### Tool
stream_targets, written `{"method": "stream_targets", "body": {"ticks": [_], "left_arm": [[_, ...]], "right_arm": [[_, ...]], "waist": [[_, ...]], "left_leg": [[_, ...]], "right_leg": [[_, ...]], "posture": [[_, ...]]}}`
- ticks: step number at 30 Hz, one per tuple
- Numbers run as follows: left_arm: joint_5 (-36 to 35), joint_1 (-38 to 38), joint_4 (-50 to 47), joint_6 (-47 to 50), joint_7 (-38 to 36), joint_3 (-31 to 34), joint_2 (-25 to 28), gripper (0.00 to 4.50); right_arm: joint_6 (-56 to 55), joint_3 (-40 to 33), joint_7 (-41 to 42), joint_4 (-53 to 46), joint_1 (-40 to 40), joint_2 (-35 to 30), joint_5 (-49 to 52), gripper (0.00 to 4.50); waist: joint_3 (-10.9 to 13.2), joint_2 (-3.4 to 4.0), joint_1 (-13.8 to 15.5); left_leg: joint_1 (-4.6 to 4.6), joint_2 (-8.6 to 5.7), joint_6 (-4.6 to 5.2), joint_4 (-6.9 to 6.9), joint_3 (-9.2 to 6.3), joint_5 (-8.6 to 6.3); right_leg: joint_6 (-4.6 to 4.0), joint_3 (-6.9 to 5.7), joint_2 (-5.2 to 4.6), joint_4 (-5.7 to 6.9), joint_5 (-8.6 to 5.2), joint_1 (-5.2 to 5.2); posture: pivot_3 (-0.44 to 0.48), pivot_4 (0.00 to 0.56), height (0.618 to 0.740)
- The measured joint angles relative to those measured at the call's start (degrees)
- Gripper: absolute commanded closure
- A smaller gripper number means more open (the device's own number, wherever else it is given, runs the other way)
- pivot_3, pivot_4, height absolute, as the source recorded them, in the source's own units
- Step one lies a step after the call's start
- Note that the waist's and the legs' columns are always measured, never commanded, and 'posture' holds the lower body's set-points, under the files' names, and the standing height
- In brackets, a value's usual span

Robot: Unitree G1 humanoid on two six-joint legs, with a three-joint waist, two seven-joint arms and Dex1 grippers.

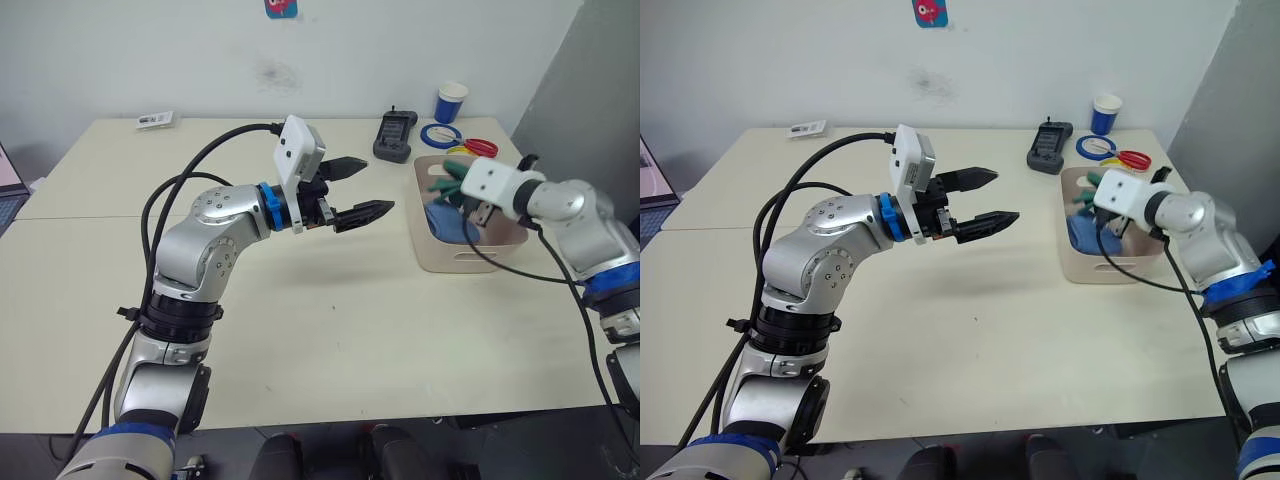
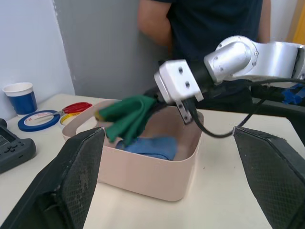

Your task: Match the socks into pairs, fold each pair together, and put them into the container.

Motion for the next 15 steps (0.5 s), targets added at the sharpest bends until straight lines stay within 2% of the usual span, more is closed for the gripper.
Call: {"method": "stream_targets", "body": {"ticks": [2, 7, 15], "left_arm": [[0.09, 0.11, -0.36, 0.12, 0.04, 0.00, 0.09, 0.04], [0.28, 1.03, -1.58, 0.23, 0.14, 0.00, 0.51, 0.00], [0.36, 1.57, -1.74, 0.12, -0.02, -0.02, 0.26, 0.00]], "right_arm": [[-2.80, 0.86, 3.20, 0.58, 0.26, 0.41, -1.01, 4.50], [-5.36, 0.84, 10.42, 1.28, 0.24, 0.42, -1.00, 2.90], [-5.95, -0.87, 18.83, 4.13, -3.25, 0.23, -0.59, 0.01]], "waist": [[0.00, 0.00, 0.13], [0.00, 0.00, 0.46], [0.02, 0.03, 0.46]], "left_leg": [[0.00, -0.04, -0.01, 0.03, 0.02, 0.01], [-0.01, -0.07, -0.02, 0.08, -0.01, 0.01], [0.03, -0.06, -0.02, 0.13, -0.02, 0.01]], "right_leg": [[0.00, 0.00, 0.00, 0.01, 0.00, 0.01], [-0.02, -0.07, -0.09, -0.01, 0.02, 0.09], [-0.12, -0.08, -0.10, 0.06, 0.08, 0.10]], "posture": [[0.000, 0.150, 0.740], [0.000, 0.150, 0.740], [0.000, 0.150, 0.740]]}}
